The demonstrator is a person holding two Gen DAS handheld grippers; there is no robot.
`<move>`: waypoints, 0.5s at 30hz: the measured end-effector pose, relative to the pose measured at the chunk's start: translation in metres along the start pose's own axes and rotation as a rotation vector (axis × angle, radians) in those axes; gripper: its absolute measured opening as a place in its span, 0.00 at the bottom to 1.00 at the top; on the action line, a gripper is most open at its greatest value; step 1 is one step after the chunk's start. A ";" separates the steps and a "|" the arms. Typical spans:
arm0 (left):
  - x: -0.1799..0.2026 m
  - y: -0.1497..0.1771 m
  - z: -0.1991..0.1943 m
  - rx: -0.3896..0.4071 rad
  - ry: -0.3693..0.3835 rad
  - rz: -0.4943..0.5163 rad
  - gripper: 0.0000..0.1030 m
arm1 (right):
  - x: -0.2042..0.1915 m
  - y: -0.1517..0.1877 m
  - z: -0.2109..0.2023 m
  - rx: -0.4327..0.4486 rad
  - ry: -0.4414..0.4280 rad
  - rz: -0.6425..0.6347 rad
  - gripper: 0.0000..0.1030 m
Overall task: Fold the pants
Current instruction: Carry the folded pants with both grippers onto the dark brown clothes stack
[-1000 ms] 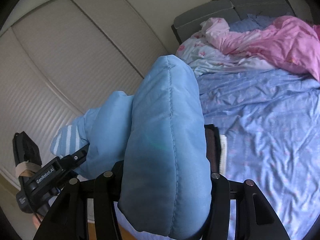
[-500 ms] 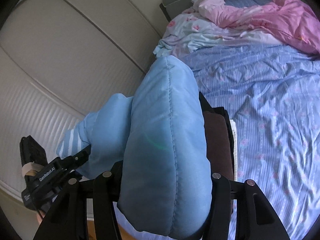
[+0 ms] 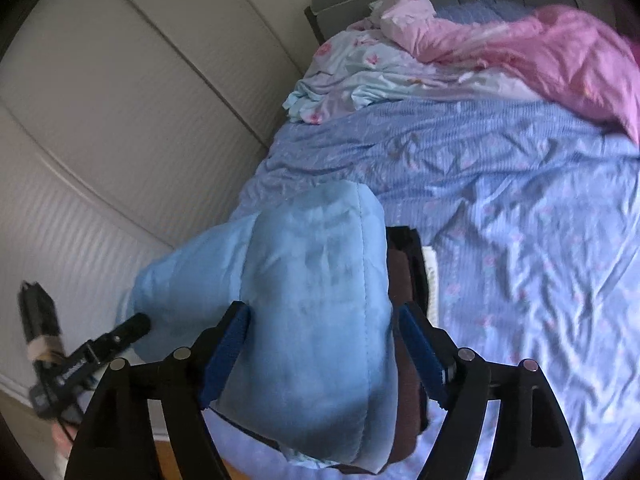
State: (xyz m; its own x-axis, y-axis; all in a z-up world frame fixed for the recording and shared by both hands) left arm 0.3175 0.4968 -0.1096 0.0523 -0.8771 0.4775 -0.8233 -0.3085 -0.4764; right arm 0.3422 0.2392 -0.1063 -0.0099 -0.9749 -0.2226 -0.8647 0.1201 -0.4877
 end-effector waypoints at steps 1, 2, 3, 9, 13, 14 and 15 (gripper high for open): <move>0.000 -0.002 -0.003 0.003 -0.014 -0.011 0.92 | -0.001 -0.001 -0.001 0.005 0.025 -0.019 0.76; 0.001 -0.002 -0.007 0.013 -0.027 -0.014 0.92 | -0.001 -0.001 -0.004 0.016 0.049 -0.034 0.78; 0.005 -0.004 -0.013 0.035 -0.045 0.000 0.92 | -0.001 -0.003 -0.006 0.028 0.073 -0.043 0.79; 0.028 -0.014 -0.050 0.163 -0.103 0.066 0.91 | 0.005 -0.012 -0.026 0.096 0.121 -0.064 0.79; 0.047 -0.009 -0.068 0.199 -0.123 0.121 0.91 | 0.009 -0.014 -0.043 0.132 0.112 -0.058 0.79; 0.054 -0.006 -0.073 0.207 -0.131 0.139 0.91 | 0.011 -0.015 -0.051 0.150 0.116 -0.066 0.79; 0.061 -0.003 -0.079 0.216 -0.144 0.159 0.91 | 0.012 -0.015 -0.055 0.164 0.120 -0.072 0.79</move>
State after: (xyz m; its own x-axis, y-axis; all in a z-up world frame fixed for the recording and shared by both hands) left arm 0.2787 0.4736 -0.0212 0.0243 -0.9590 0.2824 -0.6888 -0.2208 -0.6905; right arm 0.3268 0.2157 -0.0551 -0.0188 -0.9962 -0.0849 -0.7721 0.0684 -0.6318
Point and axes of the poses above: each gripper's, at about its wrist camera, not at the fingertips, and z roughly the way its jaws point, x to its right, y to its underside, the point moved 7 cm from there along z, roughly the way its jaws point, and after that the axes turned 15 degrees about y, right-handed, at the moved point
